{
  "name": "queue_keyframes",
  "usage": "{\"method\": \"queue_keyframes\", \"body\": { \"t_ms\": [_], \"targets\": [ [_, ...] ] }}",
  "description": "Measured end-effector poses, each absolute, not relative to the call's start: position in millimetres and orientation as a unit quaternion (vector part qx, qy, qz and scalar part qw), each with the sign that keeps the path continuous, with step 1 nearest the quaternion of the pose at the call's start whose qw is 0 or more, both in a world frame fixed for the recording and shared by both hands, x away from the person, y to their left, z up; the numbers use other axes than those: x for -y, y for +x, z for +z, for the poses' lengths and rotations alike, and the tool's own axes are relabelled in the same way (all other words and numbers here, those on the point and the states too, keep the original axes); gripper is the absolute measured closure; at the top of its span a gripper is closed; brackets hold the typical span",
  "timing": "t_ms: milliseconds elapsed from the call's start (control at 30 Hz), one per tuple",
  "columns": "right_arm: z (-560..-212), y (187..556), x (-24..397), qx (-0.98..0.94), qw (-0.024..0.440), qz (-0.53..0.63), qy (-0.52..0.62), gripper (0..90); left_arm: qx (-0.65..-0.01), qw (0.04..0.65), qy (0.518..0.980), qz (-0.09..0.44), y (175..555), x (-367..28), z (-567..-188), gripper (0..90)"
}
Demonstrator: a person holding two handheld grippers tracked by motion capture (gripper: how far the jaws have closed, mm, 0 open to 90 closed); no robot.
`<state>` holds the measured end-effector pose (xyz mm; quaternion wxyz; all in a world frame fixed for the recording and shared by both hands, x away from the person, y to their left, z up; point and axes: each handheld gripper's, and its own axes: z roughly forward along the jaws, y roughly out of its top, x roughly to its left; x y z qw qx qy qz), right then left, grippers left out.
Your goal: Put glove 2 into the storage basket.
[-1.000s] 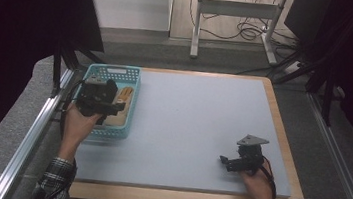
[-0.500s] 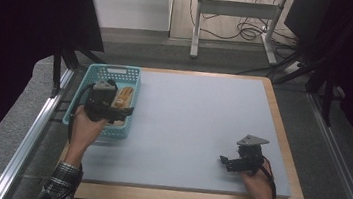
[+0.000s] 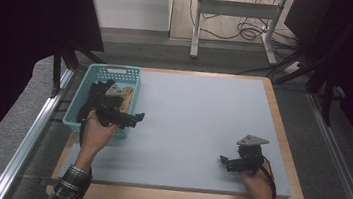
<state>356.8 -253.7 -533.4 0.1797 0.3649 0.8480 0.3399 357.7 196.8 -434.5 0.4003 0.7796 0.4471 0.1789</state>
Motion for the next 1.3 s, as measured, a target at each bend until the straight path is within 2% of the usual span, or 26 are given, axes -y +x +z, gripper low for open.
{"method": "queue_keyframes", "body": {
  "t_ms": [1300],
  "targets": [
    [-533,357,254,-0.848,0.180,0.339,0.364,2.5,-0.380,0.428,0.807,0.144,337,-125,-469,0.3]
  ]
}}
